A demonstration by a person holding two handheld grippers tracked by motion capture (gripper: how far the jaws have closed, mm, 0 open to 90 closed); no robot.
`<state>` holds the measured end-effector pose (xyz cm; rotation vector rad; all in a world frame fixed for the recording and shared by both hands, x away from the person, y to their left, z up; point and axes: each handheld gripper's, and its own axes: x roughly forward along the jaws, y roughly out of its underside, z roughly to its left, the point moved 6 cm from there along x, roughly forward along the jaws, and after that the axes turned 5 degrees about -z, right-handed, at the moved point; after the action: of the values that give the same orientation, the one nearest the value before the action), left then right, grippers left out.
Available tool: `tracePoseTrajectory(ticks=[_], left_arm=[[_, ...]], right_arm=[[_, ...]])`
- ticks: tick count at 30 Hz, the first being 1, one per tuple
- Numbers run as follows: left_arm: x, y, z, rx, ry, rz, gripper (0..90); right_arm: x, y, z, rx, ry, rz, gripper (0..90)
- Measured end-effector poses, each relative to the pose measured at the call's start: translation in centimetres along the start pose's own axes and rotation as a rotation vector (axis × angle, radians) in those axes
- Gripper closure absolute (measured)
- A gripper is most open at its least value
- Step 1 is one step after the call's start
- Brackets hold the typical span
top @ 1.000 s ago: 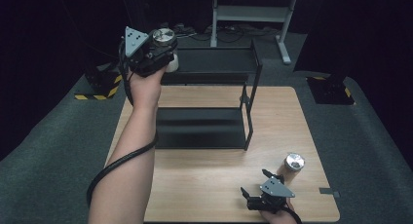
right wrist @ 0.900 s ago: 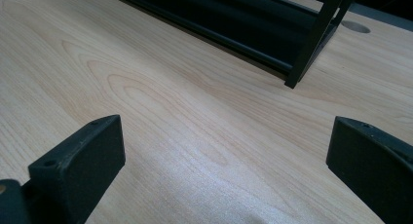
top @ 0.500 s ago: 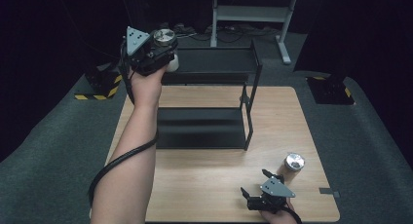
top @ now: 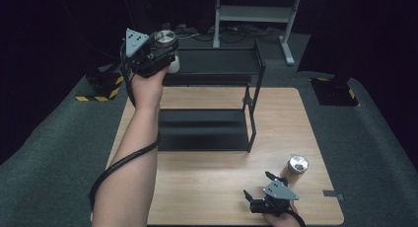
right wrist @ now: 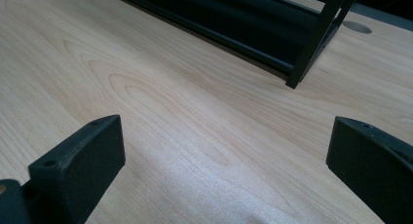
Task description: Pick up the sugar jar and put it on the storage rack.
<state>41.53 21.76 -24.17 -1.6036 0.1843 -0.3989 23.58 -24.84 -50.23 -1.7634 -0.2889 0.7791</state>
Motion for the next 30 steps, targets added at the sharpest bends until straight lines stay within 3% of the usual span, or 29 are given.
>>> tracePoseTrajectory(ticks=[6,12,20,23,30], left_arm=[[0.0,-0.2,-0.3,-0.002,0.000,0.005,23.9],[-0.1,-0.3,-0.9,0.000,-0.024,0.014,0.5],[-0.9,-0.4,-1.3,-0.003,-0.020,0.027,0.4],[-1.4,-0.4,-1.4,-0.026,-0.014,0.022,0.4],[-3.4,-0.5,-1.8,-0.001,-0.011,0.009,0.4]], right_arm=[[0.0,0.0,0.0,-0.001,0.000,0.001,0.0],[0.0,0.0,0.0,-0.002,0.001,0.003,0.0],[0.0,0.0,0.1,-0.003,0.001,0.004,0.0],[0.0,-0.1,0.1,-0.005,0.000,0.004,0.0],[0.0,0.0,0.1,-0.010,0.002,0.004,0.0]])
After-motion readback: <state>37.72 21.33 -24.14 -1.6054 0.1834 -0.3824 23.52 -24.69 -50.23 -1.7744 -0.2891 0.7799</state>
